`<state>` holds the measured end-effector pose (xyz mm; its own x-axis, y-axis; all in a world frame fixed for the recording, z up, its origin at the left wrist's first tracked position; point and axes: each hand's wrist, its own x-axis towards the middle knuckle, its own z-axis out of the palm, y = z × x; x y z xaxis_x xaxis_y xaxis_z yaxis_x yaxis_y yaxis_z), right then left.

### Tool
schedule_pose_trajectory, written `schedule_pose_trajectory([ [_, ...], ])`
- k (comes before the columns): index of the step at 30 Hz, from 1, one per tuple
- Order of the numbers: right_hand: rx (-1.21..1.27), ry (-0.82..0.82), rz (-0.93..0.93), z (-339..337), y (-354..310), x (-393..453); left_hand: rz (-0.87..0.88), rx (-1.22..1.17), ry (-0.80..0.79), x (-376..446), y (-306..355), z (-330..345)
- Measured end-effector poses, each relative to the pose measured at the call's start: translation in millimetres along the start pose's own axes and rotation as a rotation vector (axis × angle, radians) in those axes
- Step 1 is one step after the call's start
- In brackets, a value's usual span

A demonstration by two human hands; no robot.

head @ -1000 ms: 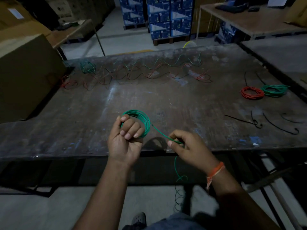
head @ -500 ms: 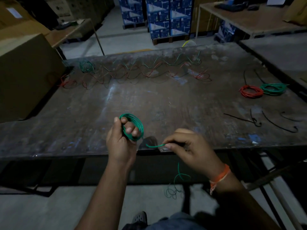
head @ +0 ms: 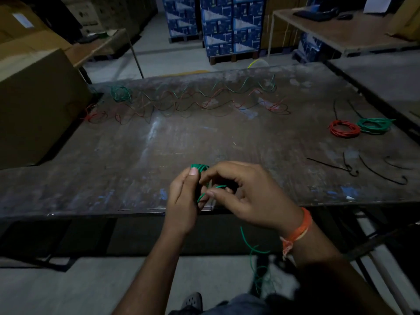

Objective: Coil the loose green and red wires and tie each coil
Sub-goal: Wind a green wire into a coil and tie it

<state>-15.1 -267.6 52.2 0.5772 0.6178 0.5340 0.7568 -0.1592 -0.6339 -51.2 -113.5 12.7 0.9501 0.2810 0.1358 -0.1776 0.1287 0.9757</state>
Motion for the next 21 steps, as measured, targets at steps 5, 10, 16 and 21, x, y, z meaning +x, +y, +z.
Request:
schedule_pose_trajectory([
  [5, 0.003, -0.016, 0.009, -8.8, 7.0, 5.0, 0.032, 0.024, -0.127, -1.8, -0.1, -13.2],
  [10, -0.036, 0.136, 0.064, -2.7, 18.1, 10.1, 0.0, 0.012, -0.262, -2.3, 1.2, -13.1],
  [16, 0.095, 0.23, 0.225, 20.0, 35.4, 2.0, -0.103, -0.265, -0.3, -1.7, 2.5, -12.1],
  [21, 0.223, 0.163, 0.288, 28.8, 41.7, -7.3, -0.241, -0.59, -0.415, -1.6, -0.8, -11.0],
])
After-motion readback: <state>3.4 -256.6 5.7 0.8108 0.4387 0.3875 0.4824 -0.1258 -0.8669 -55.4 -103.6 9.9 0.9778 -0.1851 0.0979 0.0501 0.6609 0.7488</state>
